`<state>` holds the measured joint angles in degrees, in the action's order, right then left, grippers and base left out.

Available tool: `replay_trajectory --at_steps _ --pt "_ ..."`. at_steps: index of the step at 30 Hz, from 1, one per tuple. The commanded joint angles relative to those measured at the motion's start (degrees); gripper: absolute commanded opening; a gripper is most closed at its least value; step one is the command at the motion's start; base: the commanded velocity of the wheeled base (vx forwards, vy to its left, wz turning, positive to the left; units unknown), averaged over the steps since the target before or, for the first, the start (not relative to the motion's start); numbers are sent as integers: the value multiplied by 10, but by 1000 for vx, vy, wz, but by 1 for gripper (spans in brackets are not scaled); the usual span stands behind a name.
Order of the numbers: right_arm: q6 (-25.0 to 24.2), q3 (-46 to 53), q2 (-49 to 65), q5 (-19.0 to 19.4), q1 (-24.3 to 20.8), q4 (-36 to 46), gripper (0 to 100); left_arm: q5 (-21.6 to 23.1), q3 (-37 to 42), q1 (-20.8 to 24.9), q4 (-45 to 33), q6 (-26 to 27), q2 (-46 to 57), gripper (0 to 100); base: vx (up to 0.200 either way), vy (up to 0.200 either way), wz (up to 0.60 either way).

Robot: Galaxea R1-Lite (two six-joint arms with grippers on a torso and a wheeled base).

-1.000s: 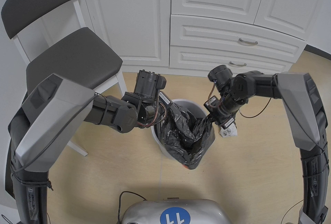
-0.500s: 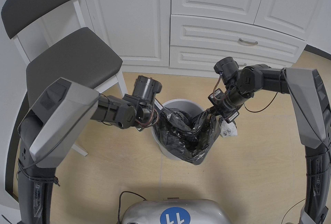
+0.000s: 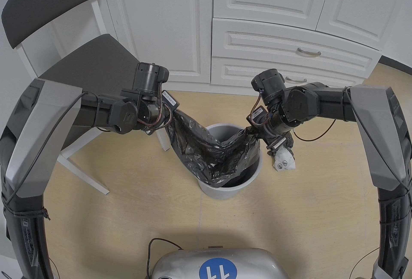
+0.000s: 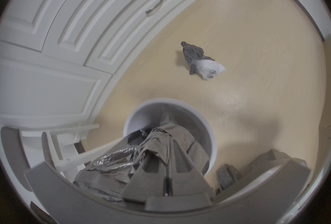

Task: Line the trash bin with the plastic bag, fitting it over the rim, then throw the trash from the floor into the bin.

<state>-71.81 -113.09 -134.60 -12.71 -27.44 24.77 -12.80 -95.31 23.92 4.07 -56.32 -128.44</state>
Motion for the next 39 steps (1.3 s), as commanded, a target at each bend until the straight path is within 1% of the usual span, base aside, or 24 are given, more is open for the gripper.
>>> replay_trajectory --at_steps 1,3,8,9,10,12,15,16,18,22,28,29,30,32,36,39 --pt "0 23 1 -6 34 -39 0 -24 -1 3 44 -10 -22 0 0 0 0" --pt "0 33 4 -7 45 -63 0 -36 1 8 59 -11 -30 0 0 0 0" --pt "1 55 10 -9 61 -111 0 -37 5 27 61 -18 -37 0 0 0 0" --pt "1 55 10 -9 61 -111 0 -37 5 27 61 -18 -37 0 0 0 0" --pt "4 76 11 -9 62 -135 0 -38 9 41 61 -20 -50 0 0 0 0" --pt "5 92 7 -10 62 -157 0 -38 13 53 62 -20 -60 0 0 0 0" --pt "9 102 -4 -10 62 -184 0 -41 14 64 64 -19 -78 0 0 0 0" --pt "11 103 -11 -13 62 -193 0 -50 11 67 64 -17 -88 0 0 0 0" --pt "11 107 -18 -21 56 -195 0 -58 8 67 64 -15 -93 0 0 0 0" --pt "11 108 -34 -37 42 -196 0 -57 8 64 63 -13 -97 0 0 0 0" --pt "11 108 -37 -42 38 -197 0 -57 10 65 58 -6 -103 0 0 0 0" --pt "12 108 -30 -42 38 -195 0 -56 15 61 56 6 -99 0 0 0 0" --pt "19 110 -15 -42 38 -188 0 -56 21 57 53 19 -89 0 0 0 0" --pt "53 123 7 -42 37 -178 0 -55 40 49 45 42 -62 0 0 0 0" --pt "133 183 64 -80 28 -174 0 -52 96 39 42 97 -5 0 0 0 0" --pt "193 235 103 -97 21 -176 0 -51 145 26 45 155 22 0 0 0 0"
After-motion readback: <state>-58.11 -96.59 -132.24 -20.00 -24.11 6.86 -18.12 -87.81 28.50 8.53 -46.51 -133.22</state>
